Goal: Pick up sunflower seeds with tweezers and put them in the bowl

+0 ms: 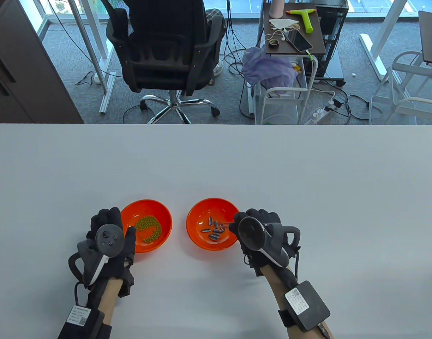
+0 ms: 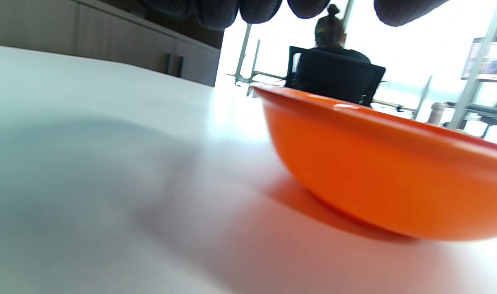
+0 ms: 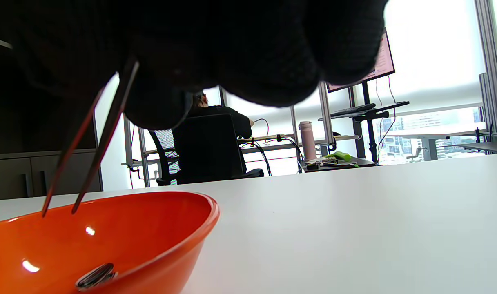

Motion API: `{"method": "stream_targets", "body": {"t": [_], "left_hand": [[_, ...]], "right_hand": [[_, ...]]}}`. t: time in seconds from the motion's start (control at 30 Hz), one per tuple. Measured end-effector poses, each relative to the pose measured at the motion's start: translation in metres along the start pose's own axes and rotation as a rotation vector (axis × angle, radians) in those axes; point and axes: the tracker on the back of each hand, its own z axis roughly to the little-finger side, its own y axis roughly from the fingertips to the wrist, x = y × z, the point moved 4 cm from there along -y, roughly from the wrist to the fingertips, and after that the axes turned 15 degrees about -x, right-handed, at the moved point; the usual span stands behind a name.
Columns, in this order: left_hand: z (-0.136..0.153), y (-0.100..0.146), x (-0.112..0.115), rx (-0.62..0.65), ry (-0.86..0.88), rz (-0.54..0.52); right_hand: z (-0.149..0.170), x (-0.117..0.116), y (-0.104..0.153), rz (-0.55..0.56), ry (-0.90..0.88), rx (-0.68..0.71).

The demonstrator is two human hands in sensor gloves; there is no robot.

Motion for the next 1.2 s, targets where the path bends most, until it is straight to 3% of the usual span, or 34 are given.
{"method": "stream_targets", "body": {"t": [0.3,0.6,0.87,1.2], "left_hand": [[-0.037,0.022,0.003,0.224,-0.058,0.015],[-0.059,0.038,0.012,0.307,-0.106,0.021],[-0.066,0.043,0.020,0.330,-0.134,0.041],[-0.065,0.043,0.020,0.332,-0.133,0.059]], "right_hand": [[0.053,0.023,-0.010,0.099,-0.050,-0.108],[0.112,0.032,-0.017,0.140,0.047,-0.200],[0.142,0.013,-0.018,0.080,0.135,-0.237],[0.131,-0.019,-0.019,-0.038,0.303,-0.195]]}}
